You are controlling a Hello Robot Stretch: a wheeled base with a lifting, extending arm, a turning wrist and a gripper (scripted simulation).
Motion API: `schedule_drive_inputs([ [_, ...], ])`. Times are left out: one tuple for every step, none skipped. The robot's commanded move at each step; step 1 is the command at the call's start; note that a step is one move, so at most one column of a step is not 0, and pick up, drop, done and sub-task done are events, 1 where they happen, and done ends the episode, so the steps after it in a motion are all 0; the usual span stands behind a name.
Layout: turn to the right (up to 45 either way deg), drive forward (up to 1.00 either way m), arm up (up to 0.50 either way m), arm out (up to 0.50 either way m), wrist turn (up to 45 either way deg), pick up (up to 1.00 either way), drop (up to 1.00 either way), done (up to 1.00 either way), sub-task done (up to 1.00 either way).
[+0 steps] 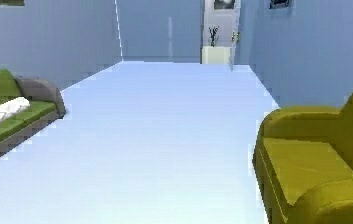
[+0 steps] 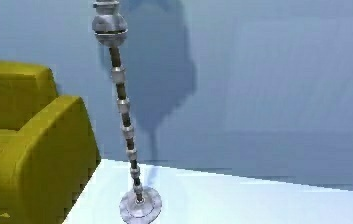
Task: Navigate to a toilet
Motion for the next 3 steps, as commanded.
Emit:
schedule_drive_inputs([
  [9.0, 0.00, 0.00, 0.00, 0.0, 0.00, 0.00, 0.00, 0.00],
  [0.0, 0.10, 0.00, 0.00, 0.0, 0.00, 0.00, 0.00, 0.00],
  [0.0, 1.00, 0.00, 0.00, 0.0, 0.00, 0.00, 0.00, 0.00],
])
